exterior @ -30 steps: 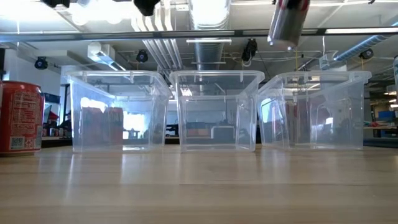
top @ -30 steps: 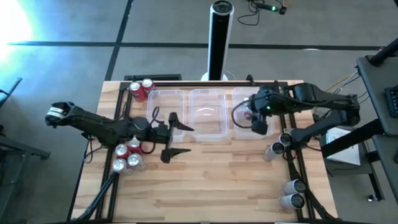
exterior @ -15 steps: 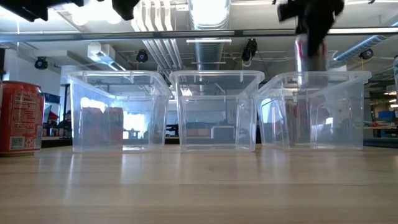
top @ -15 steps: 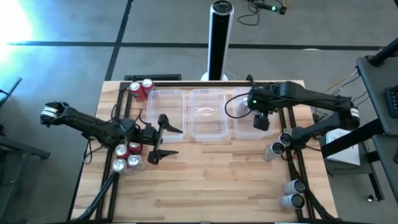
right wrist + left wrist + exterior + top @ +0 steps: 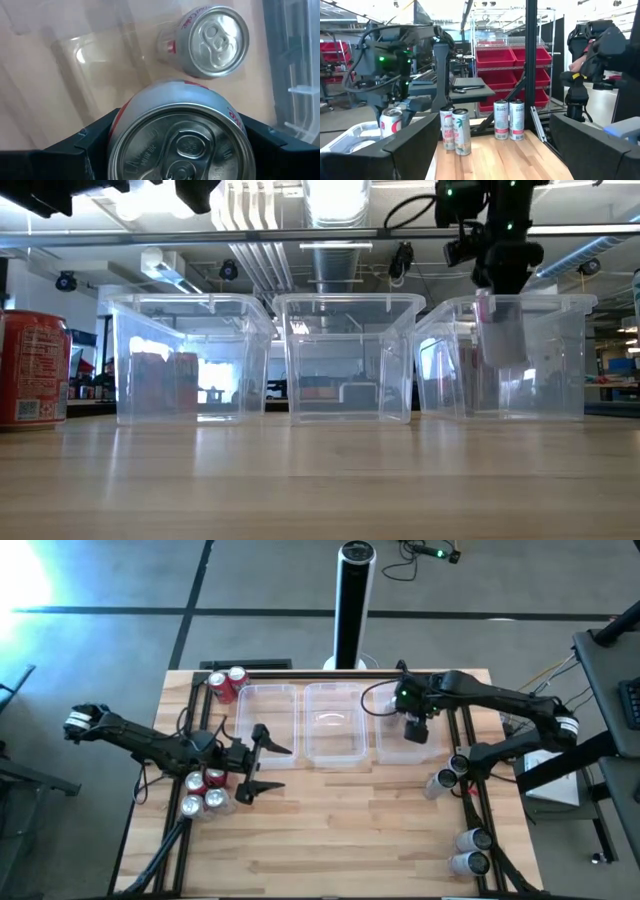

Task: Sort soda cans
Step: Put the top red-silver soda can into the right transparent bin

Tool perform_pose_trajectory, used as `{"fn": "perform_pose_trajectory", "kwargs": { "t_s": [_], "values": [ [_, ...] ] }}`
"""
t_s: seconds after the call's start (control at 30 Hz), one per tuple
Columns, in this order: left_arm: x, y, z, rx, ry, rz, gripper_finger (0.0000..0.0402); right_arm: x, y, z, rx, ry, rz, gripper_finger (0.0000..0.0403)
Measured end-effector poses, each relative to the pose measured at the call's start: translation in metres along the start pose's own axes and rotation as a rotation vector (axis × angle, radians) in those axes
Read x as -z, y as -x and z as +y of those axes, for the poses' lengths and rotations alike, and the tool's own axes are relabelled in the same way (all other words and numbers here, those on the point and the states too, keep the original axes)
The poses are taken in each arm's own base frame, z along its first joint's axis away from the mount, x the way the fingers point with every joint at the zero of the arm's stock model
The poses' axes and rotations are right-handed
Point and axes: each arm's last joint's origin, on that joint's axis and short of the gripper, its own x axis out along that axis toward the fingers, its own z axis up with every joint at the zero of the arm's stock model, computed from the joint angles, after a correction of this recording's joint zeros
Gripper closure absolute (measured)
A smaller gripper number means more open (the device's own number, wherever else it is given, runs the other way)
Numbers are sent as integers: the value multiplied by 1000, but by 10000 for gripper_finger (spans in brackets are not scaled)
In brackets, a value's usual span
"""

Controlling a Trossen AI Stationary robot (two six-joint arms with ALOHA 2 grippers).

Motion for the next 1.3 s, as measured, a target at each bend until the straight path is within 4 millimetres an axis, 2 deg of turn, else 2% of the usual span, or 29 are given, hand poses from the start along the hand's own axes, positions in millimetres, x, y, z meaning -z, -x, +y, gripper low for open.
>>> {"fn": "perform_pose_trajectory", "kwargs": {
  "t_s": [0.27,0.53,0.8,1.1,1.3],
  "values": [
    [1,0,0,-1,-2,3,44,4,-24,-7,-35,-18,-28,109],
    [2,0,0,-1,-10,14,44,7,-37,-8,-30,-37,-25,108],
    [2,0,0,-1,-10,16,44,12,-54,-7,-33,-61,-5,80],
    [2,0,0,-1,-10,18,44,12,-57,-7,-19,-65,-14,73],
    [2,0,0,-1,-10,20,44,6,-47,-11,24,-70,-41,58]
  ]
}}
